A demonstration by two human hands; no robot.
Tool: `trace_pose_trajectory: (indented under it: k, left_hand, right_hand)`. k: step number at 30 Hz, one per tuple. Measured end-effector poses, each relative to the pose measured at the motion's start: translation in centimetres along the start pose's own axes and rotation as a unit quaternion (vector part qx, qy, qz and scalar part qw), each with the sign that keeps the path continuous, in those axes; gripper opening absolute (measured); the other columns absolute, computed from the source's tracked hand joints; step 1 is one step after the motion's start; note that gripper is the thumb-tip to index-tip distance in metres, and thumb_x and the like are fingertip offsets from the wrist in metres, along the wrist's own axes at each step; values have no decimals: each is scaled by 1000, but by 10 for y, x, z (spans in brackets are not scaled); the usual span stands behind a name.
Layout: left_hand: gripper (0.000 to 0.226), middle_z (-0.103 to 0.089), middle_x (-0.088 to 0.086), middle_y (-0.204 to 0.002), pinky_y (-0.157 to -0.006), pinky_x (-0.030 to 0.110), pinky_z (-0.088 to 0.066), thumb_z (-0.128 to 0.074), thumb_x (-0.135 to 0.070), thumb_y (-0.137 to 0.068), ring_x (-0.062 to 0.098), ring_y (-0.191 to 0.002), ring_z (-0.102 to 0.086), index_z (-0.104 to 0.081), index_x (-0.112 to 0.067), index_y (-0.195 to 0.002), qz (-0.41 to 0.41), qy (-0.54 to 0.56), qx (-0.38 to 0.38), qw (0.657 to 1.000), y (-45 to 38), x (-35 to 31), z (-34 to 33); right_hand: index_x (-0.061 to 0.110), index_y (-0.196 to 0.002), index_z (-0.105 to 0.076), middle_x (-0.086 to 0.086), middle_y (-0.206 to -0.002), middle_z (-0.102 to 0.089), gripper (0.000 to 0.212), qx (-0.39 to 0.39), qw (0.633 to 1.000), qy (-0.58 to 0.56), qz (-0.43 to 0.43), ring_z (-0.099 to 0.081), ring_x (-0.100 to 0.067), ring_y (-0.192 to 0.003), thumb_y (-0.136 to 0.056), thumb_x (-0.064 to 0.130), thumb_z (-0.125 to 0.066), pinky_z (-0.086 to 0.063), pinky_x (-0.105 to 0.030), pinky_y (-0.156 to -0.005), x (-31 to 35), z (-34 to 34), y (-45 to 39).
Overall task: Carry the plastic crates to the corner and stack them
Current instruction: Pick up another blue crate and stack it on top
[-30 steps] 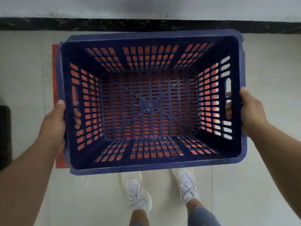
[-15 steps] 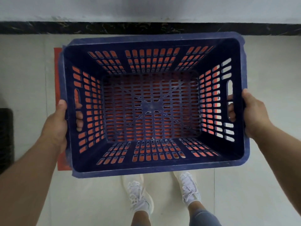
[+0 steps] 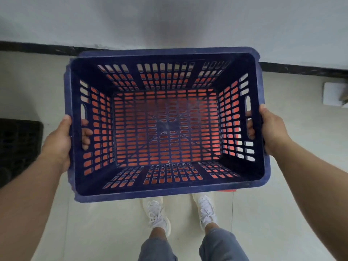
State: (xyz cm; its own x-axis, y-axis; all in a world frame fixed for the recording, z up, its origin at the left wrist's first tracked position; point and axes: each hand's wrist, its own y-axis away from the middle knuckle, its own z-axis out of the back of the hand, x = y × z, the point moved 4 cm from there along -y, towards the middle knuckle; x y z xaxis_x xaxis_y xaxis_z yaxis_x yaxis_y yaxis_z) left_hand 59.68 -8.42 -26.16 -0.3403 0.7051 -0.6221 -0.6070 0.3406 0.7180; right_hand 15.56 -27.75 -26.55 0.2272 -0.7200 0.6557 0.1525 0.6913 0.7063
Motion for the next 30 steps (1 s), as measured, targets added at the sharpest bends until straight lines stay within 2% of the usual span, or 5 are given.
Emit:
trace_pose_trajectory:
  k: [9, 13, 17, 20, 30]
  left_hand:
    - [47, -60, -8, -50, -42, 19, -41, -29, -51, -97, 6, -42, -48, -61, -19, -86, -15, 69, -39, 997, 106, -45, 68]
    - [45, -58, -2, -60, -44, 21, -41, -29, -49, -98, 10, -48, -47, -60, -17, -88, -21, 107, -60, 992, 166, -64, 106]
    - [43, -55, 4, -64, -37, 15, -38, -31, -44, -100, 8, -39, -47, -59, -13, -89, -31, 164, -96, 981, 230, -83, 148]
    - [44, -51, 8, -72, -36, 16, -37, -30, -42, -101, 18, -51, -47, -58, -10, -92, -38, 194, -112, 974, 275, -92, 182]
    - [39, -57, 9, -69, -55, 37, -40, -35, -33, -101, 23, -55, -50, -60, -5, -91, -82, 271, -209, 936, 425, -104, 283]
  right_hand:
    - [10, -89, -60, -2, -57, -50, 38, 60, 995, 66, 34, -40, -15, -40, -93, 40, -36, -35, -24, -41, 93, -4, 79]
    - [10, -89, -59, -3, -58, -51, 43, 116, 988, 82, 67, -41, -15, -40, -98, 42, -32, -35, -27, -42, 135, -7, 118]
    - [5, -90, -59, -8, -60, -52, 34, 172, 974, 105, 106, -42, -19, -42, -97, 29, -35, -35, -29, -42, 184, -15, 166]
    - [2, -94, -60, -9, -61, -54, 35, 209, 958, 143, 133, -44, -21, -45, -95, 27, -37, -37, -33, -47, 218, -26, 203]
    - [-2, -96, -61, -14, -66, -59, 34, 344, 889, 192, 231, -49, -25, -51, -98, 24, -39, -42, -34, -50, 325, -84, 335]
